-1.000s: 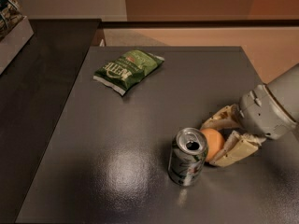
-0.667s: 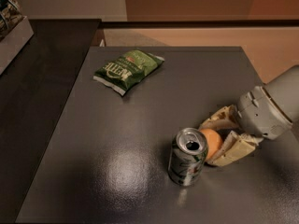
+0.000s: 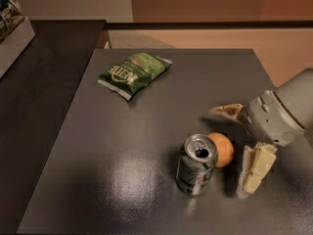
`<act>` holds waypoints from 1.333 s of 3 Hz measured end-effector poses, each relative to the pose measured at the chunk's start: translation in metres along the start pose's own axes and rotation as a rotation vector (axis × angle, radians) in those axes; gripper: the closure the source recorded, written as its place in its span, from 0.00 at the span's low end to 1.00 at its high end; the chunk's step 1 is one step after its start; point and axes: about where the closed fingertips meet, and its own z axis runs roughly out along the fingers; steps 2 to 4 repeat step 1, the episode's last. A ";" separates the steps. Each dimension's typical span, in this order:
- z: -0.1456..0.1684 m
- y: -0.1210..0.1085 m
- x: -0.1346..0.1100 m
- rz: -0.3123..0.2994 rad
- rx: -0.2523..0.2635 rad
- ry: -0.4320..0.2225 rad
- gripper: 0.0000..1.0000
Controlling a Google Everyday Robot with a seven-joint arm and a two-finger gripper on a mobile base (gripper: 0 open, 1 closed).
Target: Move orange near 7up can
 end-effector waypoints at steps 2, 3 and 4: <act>0.000 0.000 0.000 0.000 0.000 0.000 0.00; 0.000 0.000 0.000 0.000 0.000 0.000 0.00; 0.000 0.000 0.000 0.000 0.000 0.000 0.00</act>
Offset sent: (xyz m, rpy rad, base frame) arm 0.0000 0.0000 0.0000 0.0000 0.0000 0.0000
